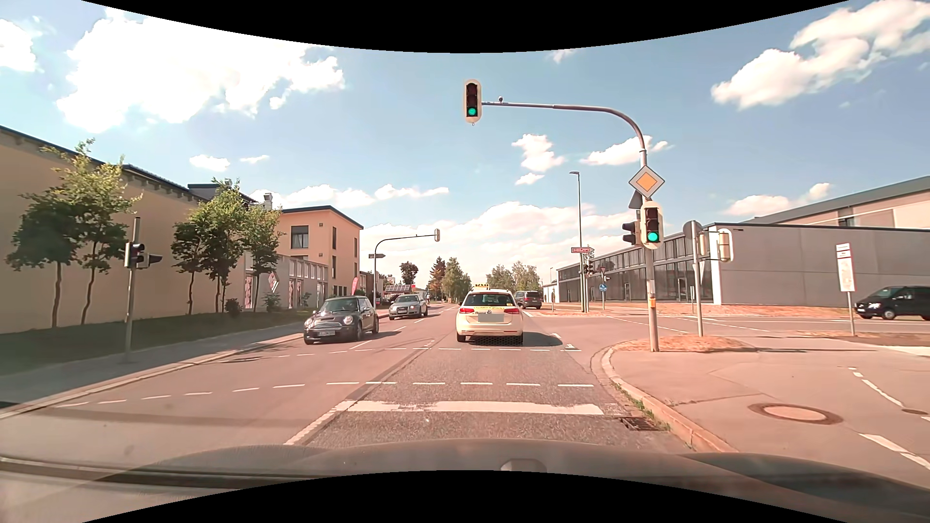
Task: Follow the waypoints while adhering to traffic rules and regulations
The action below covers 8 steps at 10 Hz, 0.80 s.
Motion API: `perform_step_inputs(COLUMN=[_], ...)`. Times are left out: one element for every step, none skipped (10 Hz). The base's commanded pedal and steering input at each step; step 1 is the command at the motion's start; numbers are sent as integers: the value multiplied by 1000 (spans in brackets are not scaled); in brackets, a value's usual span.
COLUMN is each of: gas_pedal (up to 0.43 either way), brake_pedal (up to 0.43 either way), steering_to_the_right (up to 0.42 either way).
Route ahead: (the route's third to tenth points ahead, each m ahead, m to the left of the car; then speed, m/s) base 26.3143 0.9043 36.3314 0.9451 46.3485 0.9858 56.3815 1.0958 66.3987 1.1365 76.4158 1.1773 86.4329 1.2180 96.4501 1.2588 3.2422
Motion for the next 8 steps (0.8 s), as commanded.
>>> perform_step_inputs(gas_pedal=[248, 228, 228, 228, 228, 228, 228, 228], brake_pedal=[0, 0, 0, 0, 0, 0, 0, 0], steering_to_the_right=[6, 6, 7, 8, 9, 9, 9, 9])
